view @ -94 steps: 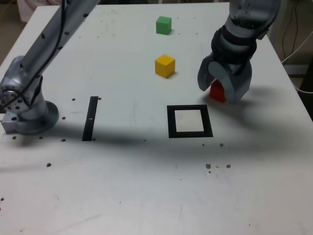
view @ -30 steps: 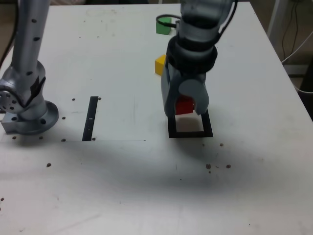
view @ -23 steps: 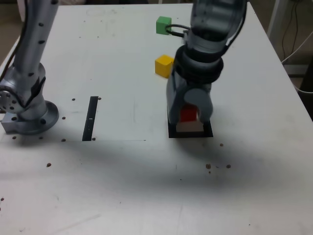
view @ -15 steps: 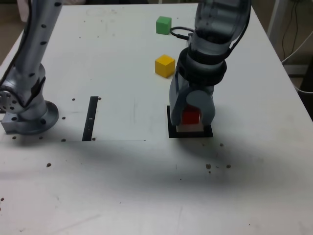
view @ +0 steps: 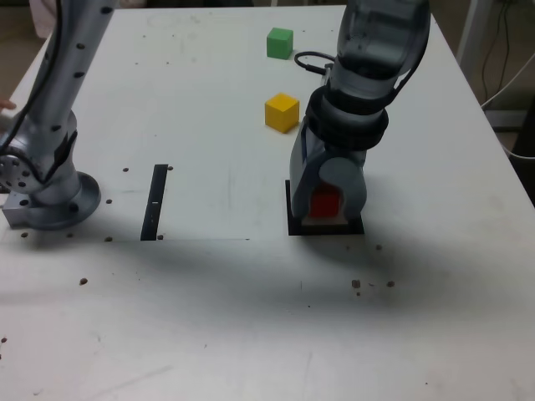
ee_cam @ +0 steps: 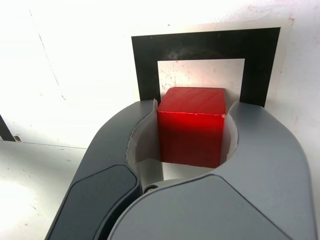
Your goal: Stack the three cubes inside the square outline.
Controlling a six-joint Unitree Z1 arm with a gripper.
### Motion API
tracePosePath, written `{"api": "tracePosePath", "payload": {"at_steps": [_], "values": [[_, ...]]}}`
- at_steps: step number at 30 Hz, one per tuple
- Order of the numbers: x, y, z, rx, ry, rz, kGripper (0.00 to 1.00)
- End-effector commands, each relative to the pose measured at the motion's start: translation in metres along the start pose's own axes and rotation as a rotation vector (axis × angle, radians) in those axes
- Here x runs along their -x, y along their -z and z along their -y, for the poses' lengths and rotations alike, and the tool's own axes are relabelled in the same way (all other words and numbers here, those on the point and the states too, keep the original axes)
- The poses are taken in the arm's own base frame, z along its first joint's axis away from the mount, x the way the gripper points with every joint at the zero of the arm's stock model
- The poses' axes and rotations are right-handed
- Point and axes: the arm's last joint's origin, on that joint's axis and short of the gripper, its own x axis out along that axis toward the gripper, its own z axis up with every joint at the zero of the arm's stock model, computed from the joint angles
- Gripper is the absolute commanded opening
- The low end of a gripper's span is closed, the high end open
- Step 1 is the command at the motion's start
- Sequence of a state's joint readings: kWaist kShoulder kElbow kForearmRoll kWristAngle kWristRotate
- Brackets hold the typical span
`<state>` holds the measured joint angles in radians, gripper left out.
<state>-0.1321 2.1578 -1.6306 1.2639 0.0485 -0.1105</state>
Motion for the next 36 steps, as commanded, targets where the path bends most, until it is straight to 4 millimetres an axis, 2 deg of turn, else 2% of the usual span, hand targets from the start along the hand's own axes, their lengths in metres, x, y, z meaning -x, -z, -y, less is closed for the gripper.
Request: {"api": "tracePosePath", "payload": {"at_steps": [1,3,10,12,16,25,36], "values": [[-0.002,-0.001,-0.001,0.0,0.006,-0.006,0.26],[-0.002,-0.001,-0.001,0.0,0.01,-0.007,0.35],[-0.001,0.001,-0.001,0.001,0.011,0.005,0.86],[0.0,0.002,-0.001,0.003,0.008,0.007,0.93],[0.0,0.002,-0.001,0.007,0.005,0.009,0.99],[0.008,0.006,-0.003,0.009,-0.01,0.023,0.99],[0.048,0.033,-0.011,-0.033,-0.004,0.109,0.99]]}}
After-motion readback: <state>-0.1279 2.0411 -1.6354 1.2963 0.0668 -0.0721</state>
